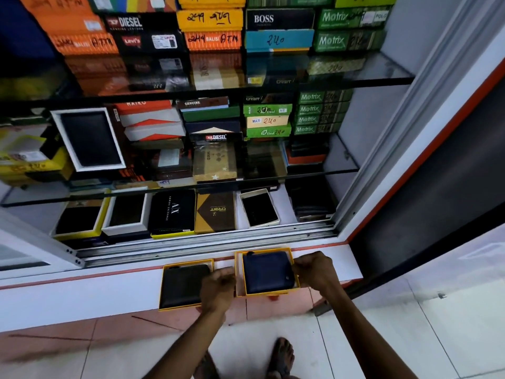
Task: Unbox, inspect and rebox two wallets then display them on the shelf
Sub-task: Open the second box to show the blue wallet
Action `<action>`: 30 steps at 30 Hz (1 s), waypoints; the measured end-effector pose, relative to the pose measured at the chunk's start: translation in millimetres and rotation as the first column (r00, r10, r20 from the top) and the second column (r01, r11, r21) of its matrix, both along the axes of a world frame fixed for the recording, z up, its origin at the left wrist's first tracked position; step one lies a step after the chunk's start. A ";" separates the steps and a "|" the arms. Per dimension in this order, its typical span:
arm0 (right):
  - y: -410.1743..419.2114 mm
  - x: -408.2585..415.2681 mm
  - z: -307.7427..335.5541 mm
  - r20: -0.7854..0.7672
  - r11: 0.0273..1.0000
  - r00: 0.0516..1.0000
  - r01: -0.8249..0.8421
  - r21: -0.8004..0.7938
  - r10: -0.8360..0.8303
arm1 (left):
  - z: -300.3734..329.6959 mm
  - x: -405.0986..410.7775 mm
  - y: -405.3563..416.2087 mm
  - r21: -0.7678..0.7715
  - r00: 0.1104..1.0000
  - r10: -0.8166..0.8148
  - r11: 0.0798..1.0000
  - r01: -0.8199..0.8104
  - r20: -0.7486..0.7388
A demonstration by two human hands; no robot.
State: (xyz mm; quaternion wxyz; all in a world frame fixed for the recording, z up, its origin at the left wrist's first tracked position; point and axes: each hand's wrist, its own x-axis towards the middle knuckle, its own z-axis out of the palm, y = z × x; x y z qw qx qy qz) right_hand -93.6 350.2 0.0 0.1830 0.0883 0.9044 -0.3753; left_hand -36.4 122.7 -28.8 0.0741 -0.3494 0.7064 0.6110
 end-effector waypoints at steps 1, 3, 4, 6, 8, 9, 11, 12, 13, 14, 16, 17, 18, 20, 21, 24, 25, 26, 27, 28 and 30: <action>-2.3 -0.7 0.1 0.007 1.000 1.000 -0.010 0.029 0.010 | -5.3 -5.6 2.8 0.010 0.999 -0.017 1.000 0.016 0.029; -6.5 -1.8 0.5 0.014 0.995 0.999 -0.042 0.094 0.041 | -12.5 -13.1 7.2 0.045 0.996 -0.065 0.997 0.062 0.067; -8.4 -3.1 -0.6 0.015 0.992 0.999 -0.050 0.113 0.049 | -13.9 -15.7 9.4 0.042 0.993 -0.091 0.995 0.088 0.072; -10.9 -5.2 -3.6 0.030 0.991 0.998 -0.059 0.123 0.055 | -19.7 -18.6 10.2 0.037 0.989 -0.128 0.991 0.126 0.070; -13.0 -4.0 -8.1 0.015 0.993 1.000 -0.010 0.121 0.008 | -21.1 -18.8 9.0 0.059 0.988 -0.137 0.989 0.133 0.072; -13.9 -2.4 -10.3 -0.005 0.994 0.999 0.038 0.102 -0.038 | -16.7 -17.4 9.0 0.069 0.987 -0.140 0.988 0.135 0.075; -17.1 3.1 -8.8 -0.095 0.991 0.989 0.120 0.061 -0.114 | -9.8 -15.1 8.3 0.076 0.988 -0.140 0.988 0.134 0.071; -19.1 5.2 -7.8 -0.145 0.990 0.983 0.123 0.070 -0.112 | -6.9 -13.8 7.9 0.075 0.989 -0.133 0.989 0.128 0.066; -21.6 6.1 -6.2 -0.168 0.991 0.983 0.089 0.100 -0.071 | -2.5 -13.0 8.3 0.070 0.990 -0.125 0.990 0.121 0.062; -25.3 6.5 -6.3 -0.164 0.989 0.986 0.024 0.147 0.001 | -0.7 -12.5 8.0 0.067 0.991 -0.122 0.991 0.118 0.062; -33.9 6.7 -8.5 -0.104 0.967 0.990 -0.071 0.244 0.099 | 4.3 -11.3 8.1 0.076 0.991 -0.119 0.991 0.114 0.062; -37.9 6.2 -11.5 -0.076 0.962 0.992 -0.078 0.263 0.101 | 6.8 -10.9 7.9 0.084 0.991 -0.116 0.990 0.110 0.068; -41.2 5.6 -15.2 -0.063 0.959 0.994 -0.073 0.273 0.093 | 7.7 -10.4 8.1 0.098 0.992 -0.105 0.990 0.098 0.072; -47.7 3.9 -21.9 -0.030 0.964 0.998 -0.051 0.261 0.061 | 8.6 -10.0 7.0 0.122 0.993 -0.090 0.989 0.080 0.078; -50.5 3.1 -22.8 -0.006 0.972 0.999 -0.038 0.231 0.040 | 8.5 -9.8 5.9 0.128 0.993 -0.091 0.989 0.081 0.075; -51.2 -3.7 -27.9 0.064 0.989 0.998 0.001 0.145 -0.010 | 1.7 -11.2 4.5 0.131 0.992 -0.108 0.986 0.099 0.064; -49.1 -6.6 -31.8 0.088 0.991 0.996 0.022 0.130 -0.033 | -0.8 -11.1 3.9 0.140 0.992 -0.117 0.984 0.109 0.055; -46.9 -8.6 -35.0 0.106 0.992 0.992 0.051 0.113 -0.063 | -3.6 -11.7 3.7 0.145 0.991 -0.119 0.983 0.110 0.054; -45.0 -10.7 -36.0 0.129 0.992 0.988 0.075 0.098 -0.087 | -8.1 -12.4 2.4 0.150 0.992 -0.115 0.983 0.106 0.057; -43.8 -11.8 -35.4 0.129 0.992 0.985 0.103 0.077 -0.112 | -8.1 -12.5 2.7 0.156 0.993 -0.106 0.983 0.096 0.058; -44.3 -12.1 -27.7 0.106 0.989 0.983 0.149 0.022 -0.151 | -16.3 -13.3 2.2 0.185 0.994 -0.103 0.978 0.093 0.042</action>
